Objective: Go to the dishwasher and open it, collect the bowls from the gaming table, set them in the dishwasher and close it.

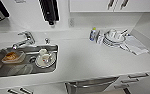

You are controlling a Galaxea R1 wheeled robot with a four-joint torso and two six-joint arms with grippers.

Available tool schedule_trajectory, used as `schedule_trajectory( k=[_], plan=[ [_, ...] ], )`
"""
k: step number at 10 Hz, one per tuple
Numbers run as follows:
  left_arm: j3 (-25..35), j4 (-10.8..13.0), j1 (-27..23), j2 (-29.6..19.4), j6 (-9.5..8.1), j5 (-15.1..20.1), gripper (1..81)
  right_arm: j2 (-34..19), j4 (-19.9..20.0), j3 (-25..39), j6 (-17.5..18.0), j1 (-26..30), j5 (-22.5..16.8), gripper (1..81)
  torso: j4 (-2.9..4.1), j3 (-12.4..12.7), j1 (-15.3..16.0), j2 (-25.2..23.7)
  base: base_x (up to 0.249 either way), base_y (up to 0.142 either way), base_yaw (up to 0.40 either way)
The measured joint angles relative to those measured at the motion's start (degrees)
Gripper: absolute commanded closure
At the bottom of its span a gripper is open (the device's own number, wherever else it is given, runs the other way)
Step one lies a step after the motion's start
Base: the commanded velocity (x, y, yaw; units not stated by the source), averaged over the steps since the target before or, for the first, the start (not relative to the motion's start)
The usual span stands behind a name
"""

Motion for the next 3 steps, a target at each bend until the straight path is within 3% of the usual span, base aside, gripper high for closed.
schedule_trajectory(
  k=[1,3],
  plan=[
    [-0.35,0.0,0.02,0.05,0.0,-0.02,1.0,1.1,-0.38,-0.02,-0.1,-0.24,-4.55,1.0,0.0,0.0,0.0,0.0,0.0,0.0,0.0],
    [-1.45,0.0,-0.04,0.18,0.0,-0.16,1.0,2.65,-0.68,0.23,-0.52,-0.48,-8.14,1.0,0.0,0.0,0.0,-0.02,0.0,0.0,0.0]
  ],
)
